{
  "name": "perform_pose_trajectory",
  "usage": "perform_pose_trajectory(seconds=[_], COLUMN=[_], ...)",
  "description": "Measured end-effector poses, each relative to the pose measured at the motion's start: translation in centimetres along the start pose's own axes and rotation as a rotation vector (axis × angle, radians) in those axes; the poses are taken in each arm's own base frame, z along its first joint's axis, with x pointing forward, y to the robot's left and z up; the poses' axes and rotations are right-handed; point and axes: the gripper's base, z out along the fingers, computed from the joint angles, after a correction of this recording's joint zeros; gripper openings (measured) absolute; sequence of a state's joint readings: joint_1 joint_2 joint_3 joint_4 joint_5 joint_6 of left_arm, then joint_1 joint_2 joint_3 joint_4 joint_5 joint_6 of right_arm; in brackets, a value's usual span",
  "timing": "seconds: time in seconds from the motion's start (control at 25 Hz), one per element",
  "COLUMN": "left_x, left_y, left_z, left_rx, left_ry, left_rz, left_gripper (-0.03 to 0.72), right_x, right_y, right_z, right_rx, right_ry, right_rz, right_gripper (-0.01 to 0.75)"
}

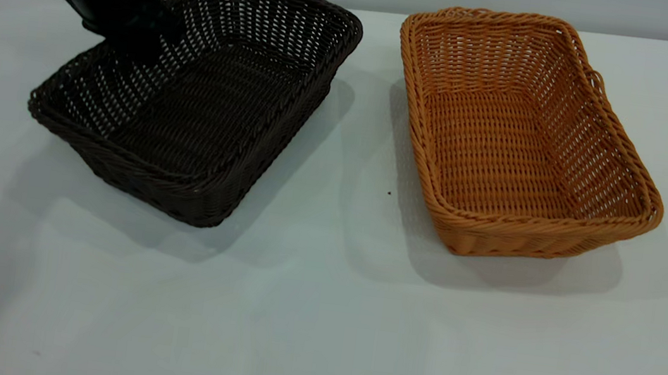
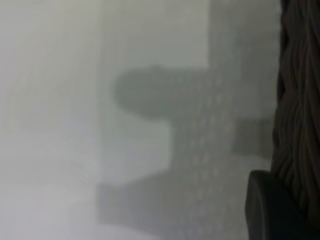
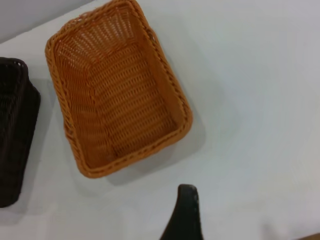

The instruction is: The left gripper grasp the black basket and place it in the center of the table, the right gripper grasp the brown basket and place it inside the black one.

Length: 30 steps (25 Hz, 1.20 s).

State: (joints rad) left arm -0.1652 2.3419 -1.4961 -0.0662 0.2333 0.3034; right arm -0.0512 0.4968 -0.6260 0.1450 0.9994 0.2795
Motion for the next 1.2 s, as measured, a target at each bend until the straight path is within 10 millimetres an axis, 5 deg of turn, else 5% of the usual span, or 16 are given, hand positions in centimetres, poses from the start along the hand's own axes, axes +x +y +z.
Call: perform_pose_trajectory(seconds=[0.2, 0.4, 0.76, 1.2], left_x=[-1.0, -1.5, -1.5, -1.5], left_y=[0.2, 0.4, 0.4, 0.4], left_z=[-2.2, -3.9, -3.9, -4.0], left_rx=[-0.005, -0.008, -0.008, -0.011], left_ry=[-0.017, -0.016, -0.006, -0.015], left_rz=[0.033, 0.077, 0.112, 0.124], left_gripper=[0.081, 0.079, 0.079, 0.078], right_x=[-3.1, -3.9, -1.3, 1.9], right_y=[1.2, 1.4, 0.7, -0.3], right_z=[5.4, 12.3, 22.7, 29.5], right_rx=[-0.011, -0.008, 0.004, 0.043], right_ry=[0.179, 0.364, 0.654, 0.738], right_rz=[0.117, 0.234, 0.495, 0.874], right_gripper=[0.582, 0.54, 0.498, 0.498])
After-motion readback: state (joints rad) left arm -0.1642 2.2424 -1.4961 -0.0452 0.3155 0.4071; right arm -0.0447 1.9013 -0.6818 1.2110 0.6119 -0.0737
